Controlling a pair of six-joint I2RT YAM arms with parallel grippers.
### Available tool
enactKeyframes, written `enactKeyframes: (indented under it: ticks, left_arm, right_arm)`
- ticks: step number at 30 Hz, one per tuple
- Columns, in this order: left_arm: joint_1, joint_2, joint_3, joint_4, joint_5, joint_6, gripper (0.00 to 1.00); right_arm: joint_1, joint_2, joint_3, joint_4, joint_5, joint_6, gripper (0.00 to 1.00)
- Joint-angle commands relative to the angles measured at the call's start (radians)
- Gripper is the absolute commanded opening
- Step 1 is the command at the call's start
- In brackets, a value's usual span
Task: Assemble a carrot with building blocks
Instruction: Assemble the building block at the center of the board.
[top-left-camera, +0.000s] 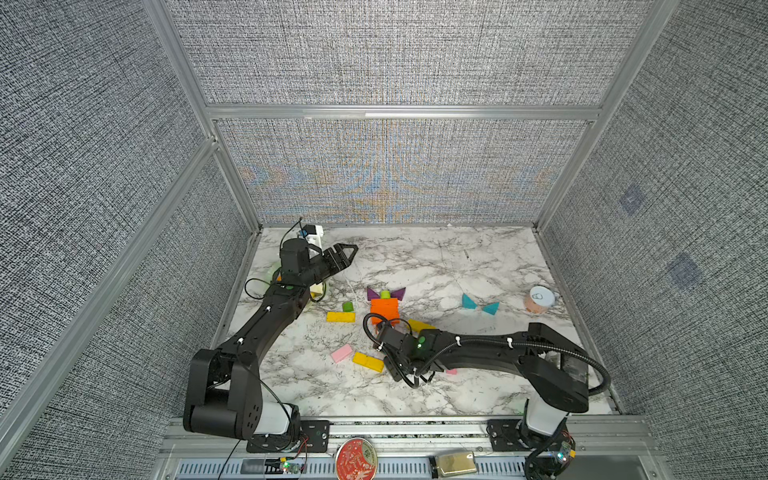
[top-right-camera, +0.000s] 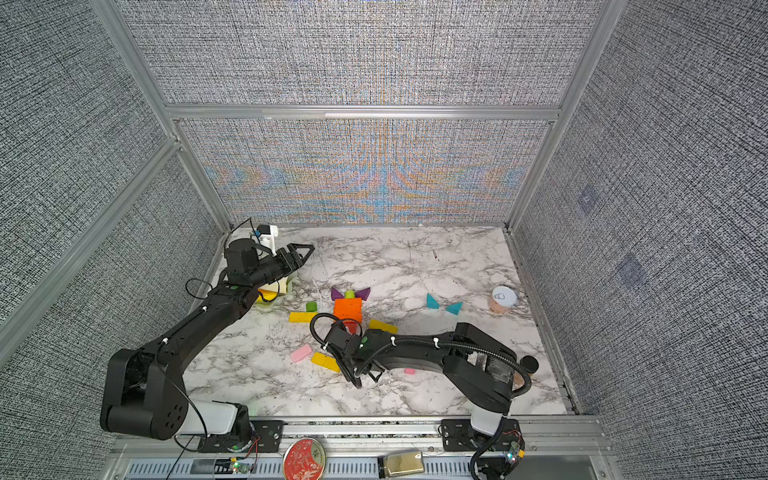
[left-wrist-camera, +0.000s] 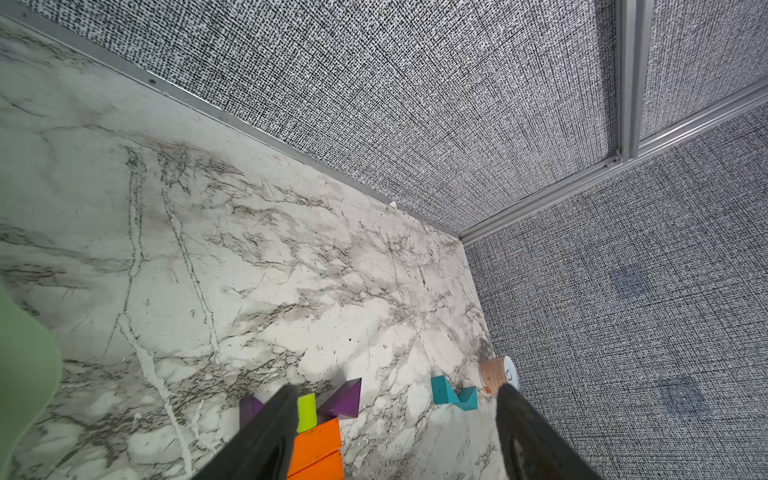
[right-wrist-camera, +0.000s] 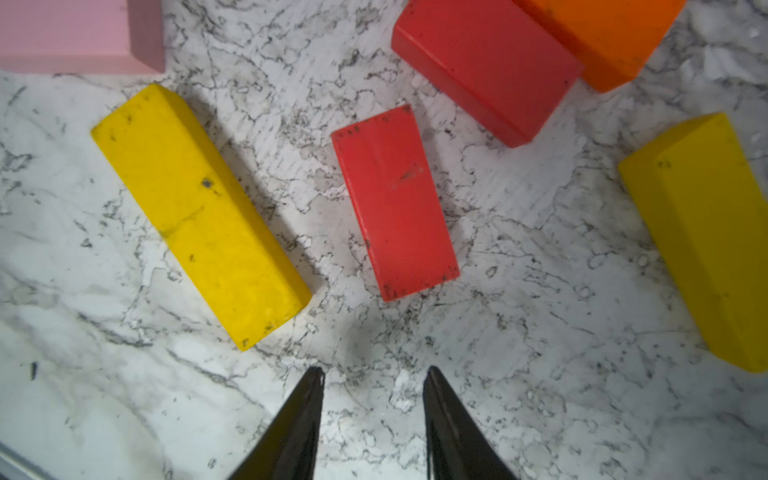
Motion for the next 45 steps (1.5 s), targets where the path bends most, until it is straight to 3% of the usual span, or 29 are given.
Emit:
enactKeyframes:
  ticks: [1,12,22,45]
  left_arm:
    - [0.0,0.006,0.011,-0.003,0.02,0.006,0.76]
    - [0.0,0.006,0.006,-0.003,0.005,0.008,0.77]
    - [0.0,-0.003,0.003,-0.002,-0.005,0.016,0.76]
    - [-0.002,-0.018,0.008,-0.004,0.002,0.017,0.76]
  right_arm:
    - [0.004,0.018,0.008,-0.001,-0.007,0.012,0.47]
    - [-0.012,0.083,0.038,0.023,0.041,0.068,0.48]
    - [-0.067,0.083,0.022,0.021,0.078,0.097,0.31]
    - [-0.101,0.124,0.1,-0.003,0.117,0.036,0.31]
